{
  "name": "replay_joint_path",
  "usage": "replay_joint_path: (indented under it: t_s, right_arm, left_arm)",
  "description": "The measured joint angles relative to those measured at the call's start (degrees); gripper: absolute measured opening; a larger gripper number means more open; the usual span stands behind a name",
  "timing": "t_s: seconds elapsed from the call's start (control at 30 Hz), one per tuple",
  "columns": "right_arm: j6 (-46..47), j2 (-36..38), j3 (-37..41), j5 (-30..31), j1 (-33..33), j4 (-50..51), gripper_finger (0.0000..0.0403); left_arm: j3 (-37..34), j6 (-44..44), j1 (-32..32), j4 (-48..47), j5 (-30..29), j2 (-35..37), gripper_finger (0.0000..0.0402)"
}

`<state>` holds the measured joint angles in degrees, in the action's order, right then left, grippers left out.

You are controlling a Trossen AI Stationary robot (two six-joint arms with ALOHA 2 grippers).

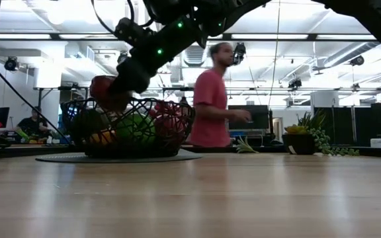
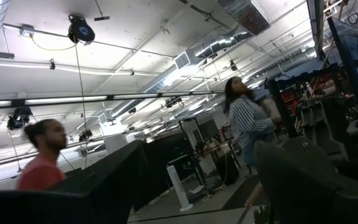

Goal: Build produce basket
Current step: Put the red apple into the basket

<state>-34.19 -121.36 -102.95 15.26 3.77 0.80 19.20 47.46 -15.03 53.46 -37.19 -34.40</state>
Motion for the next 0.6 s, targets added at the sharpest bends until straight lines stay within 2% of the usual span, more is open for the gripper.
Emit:
replay_joint_path:
  t_s: [0.3, 0.5, 0.6]
  right_arm:
    - [10.26, 0.0, -0.84, -0.19, -0.02, 0.83, 0.0327]
    - [26.08, 1.06, -0.84, -0.36, 0.26, 2.24, 0.0327]
    - [30.91, 2.04, -0.84, -2.55, 0.89, 3.98, 0.0327]
  left_arm:
    - [0.0, 0.96, 0.02, 0.01, -0.04, -0.08, 0.0288]
    - [0.0, 0.98, 0.02, -0.02, -0.46, 0.04, 0.0288]
    - [0.0, 0.98, 0.02, 0.04, -0.46, -0.05, 0.0288]
